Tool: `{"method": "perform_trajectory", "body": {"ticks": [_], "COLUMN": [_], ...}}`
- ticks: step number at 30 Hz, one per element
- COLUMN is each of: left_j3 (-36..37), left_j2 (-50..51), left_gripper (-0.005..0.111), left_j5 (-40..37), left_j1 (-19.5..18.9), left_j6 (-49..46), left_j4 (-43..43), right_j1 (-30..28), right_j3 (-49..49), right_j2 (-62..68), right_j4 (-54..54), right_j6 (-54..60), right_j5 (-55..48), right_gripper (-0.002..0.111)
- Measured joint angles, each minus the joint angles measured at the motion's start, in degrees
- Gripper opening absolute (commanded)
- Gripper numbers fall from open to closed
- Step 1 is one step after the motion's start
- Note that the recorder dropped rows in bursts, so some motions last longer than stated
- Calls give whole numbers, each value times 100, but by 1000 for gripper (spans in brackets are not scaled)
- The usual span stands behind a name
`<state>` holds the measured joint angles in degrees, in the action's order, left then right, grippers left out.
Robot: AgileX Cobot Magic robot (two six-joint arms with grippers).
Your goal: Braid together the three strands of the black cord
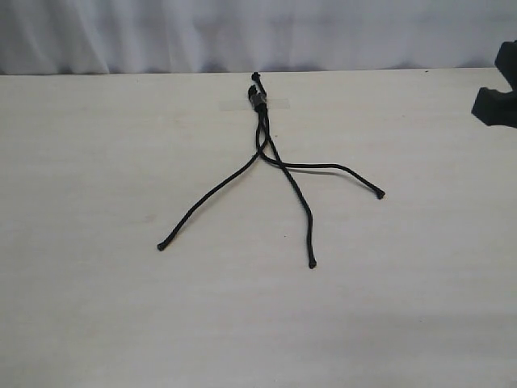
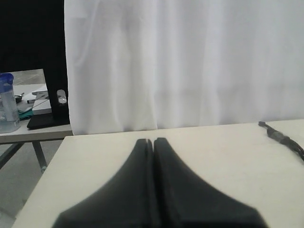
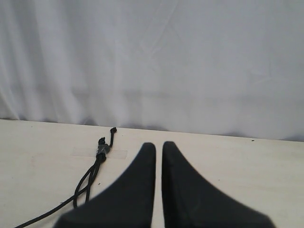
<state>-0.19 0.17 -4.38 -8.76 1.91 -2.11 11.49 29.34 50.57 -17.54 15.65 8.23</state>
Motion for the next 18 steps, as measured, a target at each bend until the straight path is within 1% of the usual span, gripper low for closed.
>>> {"method": "perform_trajectory", "body": {"ticks": [1,4,18], "left_j3": [0,0,0], "left_j2": [0,0,0], "left_gripper": [0,0,0], "left_j5": [0,0,0], "left_j1": [0,0,0], "left_j6": [-191,-369,-390], "left_j4": [142,211,243], "right_j1": [0,0,0], "right_j3": [0,0,0], "right_j2": [0,0,0], "right_j4": [0,0,0], "right_j6": [0,0,0], "right_j5": [0,0,0], "right_gripper": [4,4,4]}}
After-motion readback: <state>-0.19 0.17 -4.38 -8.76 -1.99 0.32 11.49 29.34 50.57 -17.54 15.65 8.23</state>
